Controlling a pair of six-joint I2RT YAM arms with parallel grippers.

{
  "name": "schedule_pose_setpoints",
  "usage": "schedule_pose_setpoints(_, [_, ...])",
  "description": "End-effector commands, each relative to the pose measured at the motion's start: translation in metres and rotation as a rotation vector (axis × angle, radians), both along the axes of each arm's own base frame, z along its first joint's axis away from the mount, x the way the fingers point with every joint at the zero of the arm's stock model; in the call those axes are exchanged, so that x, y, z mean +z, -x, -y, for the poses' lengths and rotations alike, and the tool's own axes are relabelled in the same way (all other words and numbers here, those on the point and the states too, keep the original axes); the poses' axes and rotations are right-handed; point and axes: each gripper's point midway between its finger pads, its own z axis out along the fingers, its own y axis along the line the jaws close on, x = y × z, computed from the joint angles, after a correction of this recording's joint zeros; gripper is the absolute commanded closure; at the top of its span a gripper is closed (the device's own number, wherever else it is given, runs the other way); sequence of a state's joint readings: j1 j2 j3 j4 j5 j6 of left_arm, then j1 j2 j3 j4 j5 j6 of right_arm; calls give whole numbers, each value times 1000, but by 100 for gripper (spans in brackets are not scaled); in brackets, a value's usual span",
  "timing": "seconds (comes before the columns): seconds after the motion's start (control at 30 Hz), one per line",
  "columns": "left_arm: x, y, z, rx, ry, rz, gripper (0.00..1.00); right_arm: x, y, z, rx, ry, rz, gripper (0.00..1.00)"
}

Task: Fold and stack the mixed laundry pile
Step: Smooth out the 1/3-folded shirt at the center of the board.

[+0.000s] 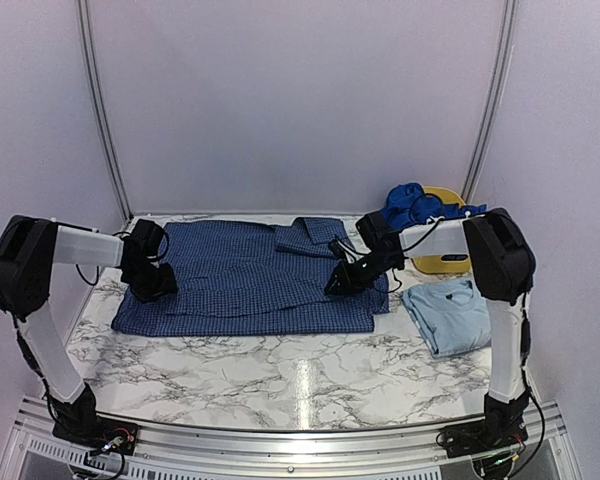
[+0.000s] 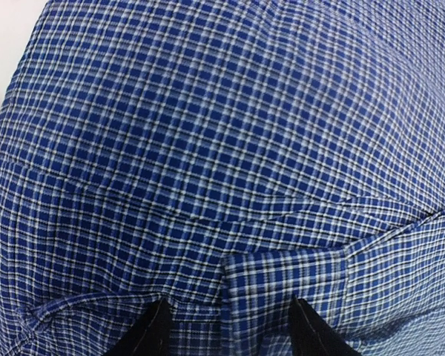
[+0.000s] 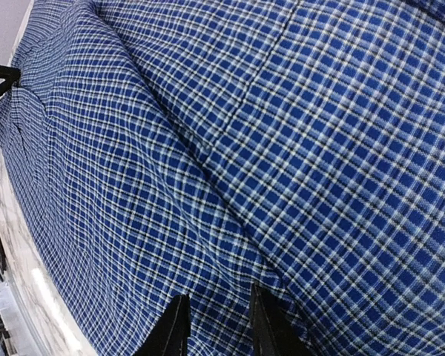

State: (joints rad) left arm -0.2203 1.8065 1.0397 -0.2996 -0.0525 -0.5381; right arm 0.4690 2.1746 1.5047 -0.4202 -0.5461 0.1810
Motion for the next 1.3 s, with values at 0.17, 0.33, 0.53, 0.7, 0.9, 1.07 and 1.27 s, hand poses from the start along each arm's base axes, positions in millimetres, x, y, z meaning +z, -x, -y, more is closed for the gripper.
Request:
schedule_pose_setpoints(0.17, [-27, 170, -14, 163, 34, -281, 45, -21, 146, 38, 134, 153, -201, 71])
schedule_pose_setpoints(0.33, [13, 173, -8, 118, 73, -132, 36, 18, 161, 37, 175, 75, -153, 67])
schedule_pose_setpoints(0.53, [86, 106, -10, -41, -74, 111, 1, 95, 57, 21, 97, 31, 126, 57])
schedule_pose_setpoints(0.7, [105, 58, -3, -105, -161, 146, 1, 106, -25, 35, -3, 113, 220, 56])
schedule_pose_setpoints(0.9, [120, 14, 13, -121, -150, 188, 1, 83, -64, 43, -44, 213, 202, 36])
schedule_pose_setpoints(1.07, [111, 2, 23, -131, -127, 173, 1, 61, -87, 52, -108, 241, 187, 30])
schedule_pose_setpoints(1.27, [100, -2, 26, -150, -127, 145, 1, 39, -99, 47, -110, 210, 168, 32])
